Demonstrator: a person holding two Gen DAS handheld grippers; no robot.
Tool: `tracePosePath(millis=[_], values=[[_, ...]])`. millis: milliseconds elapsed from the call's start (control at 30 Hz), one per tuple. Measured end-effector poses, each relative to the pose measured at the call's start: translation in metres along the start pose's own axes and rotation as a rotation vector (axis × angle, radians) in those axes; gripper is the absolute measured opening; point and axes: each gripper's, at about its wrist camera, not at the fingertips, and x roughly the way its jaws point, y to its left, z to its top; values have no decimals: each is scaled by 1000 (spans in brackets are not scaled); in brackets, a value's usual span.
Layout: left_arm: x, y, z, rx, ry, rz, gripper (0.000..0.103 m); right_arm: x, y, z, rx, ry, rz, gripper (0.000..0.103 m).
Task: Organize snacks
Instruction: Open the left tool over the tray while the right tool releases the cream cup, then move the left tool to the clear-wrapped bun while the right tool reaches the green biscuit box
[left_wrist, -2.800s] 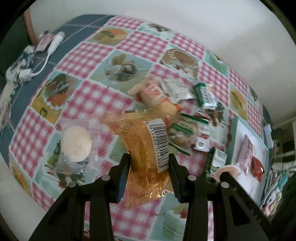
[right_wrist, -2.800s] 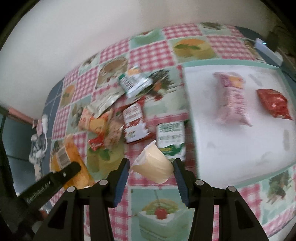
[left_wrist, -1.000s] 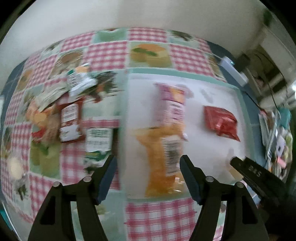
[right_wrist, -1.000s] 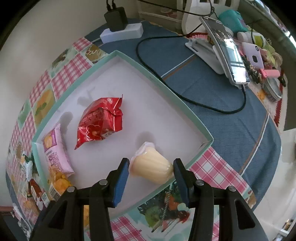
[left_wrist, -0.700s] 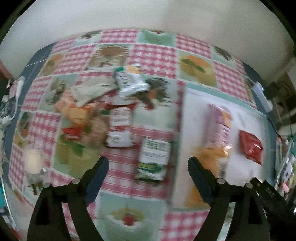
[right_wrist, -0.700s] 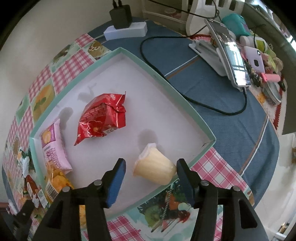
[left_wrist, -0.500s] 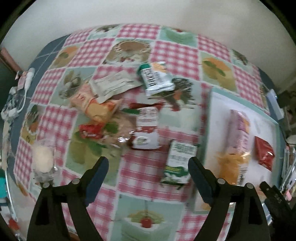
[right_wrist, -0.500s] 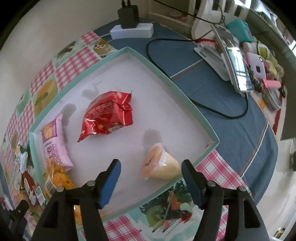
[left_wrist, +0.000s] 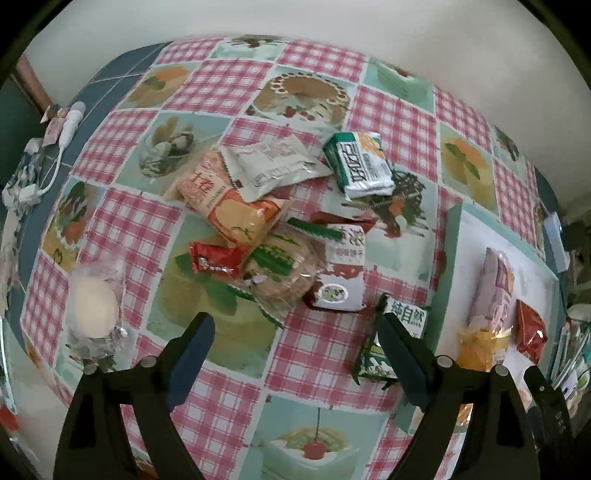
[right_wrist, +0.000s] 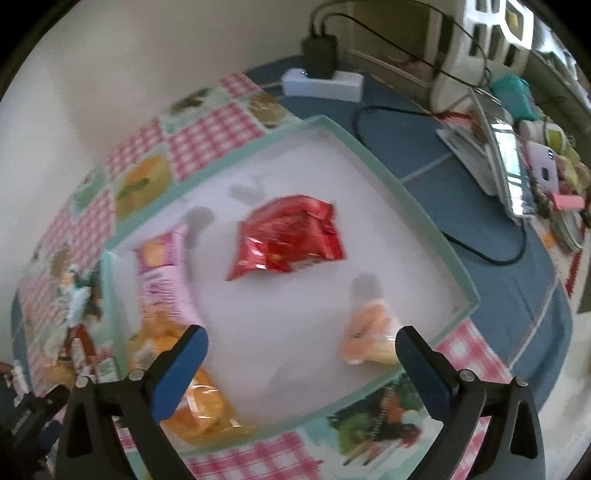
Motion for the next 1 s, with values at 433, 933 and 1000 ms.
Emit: tracePosePath(millis=[433, 933, 1000], values=[[-20, 46, 14, -67, -72, 36, 91, -18, 56, -12, -133, -79, 120, 103], [-36, 131, 6, -240, -112, 98, 91, -23, 159, -74, -425, -19, 160, 103], [-35, 139, 3, -255, -113, 116, 91, -23, 167, -80, -446, -10, 162, 103]])
